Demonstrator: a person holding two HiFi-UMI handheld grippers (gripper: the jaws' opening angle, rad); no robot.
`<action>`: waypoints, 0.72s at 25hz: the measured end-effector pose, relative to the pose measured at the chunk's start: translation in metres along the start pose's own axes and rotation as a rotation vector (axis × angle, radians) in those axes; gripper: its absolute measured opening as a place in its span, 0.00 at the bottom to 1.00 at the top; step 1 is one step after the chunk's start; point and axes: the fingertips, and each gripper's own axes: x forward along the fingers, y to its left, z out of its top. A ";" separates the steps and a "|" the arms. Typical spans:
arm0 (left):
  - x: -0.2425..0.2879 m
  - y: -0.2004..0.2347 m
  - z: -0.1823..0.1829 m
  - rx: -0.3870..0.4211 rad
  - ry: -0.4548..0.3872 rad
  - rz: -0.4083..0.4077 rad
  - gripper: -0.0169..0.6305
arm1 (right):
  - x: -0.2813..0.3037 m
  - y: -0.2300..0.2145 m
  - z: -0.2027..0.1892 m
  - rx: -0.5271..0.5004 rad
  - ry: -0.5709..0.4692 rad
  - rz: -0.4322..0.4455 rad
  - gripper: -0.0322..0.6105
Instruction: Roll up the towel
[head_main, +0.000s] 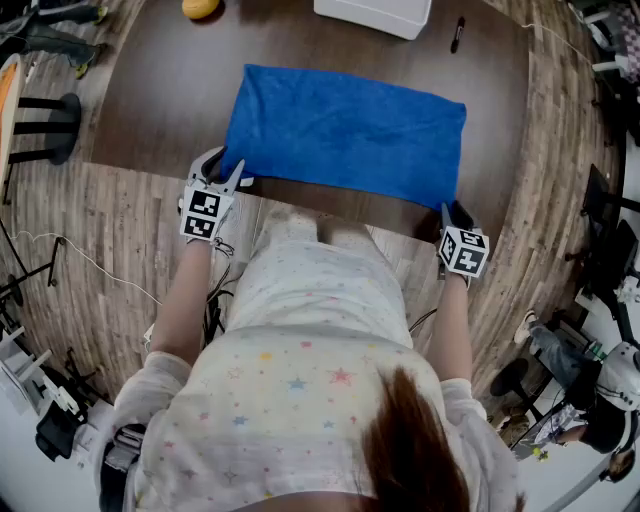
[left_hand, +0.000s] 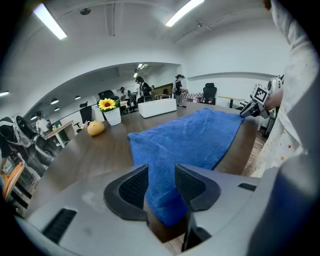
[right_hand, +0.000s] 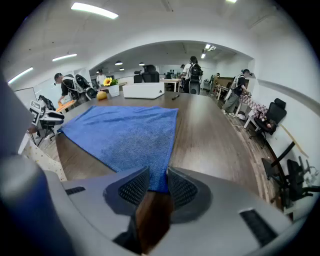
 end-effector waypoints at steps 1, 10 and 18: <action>-0.002 0.000 -0.004 -0.008 0.009 0.003 0.25 | -0.001 -0.001 -0.002 0.002 0.000 0.005 0.23; -0.014 -0.007 -0.032 -0.065 0.081 0.016 0.27 | -0.023 -0.004 0.001 -0.039 -0.036 0.011 0.25; -0.011 -0.044 -0.041 0.067 0.102 -0.086 0.27 | -0.021 0.047 0.000 -0.164 -0.034 0.159 0.22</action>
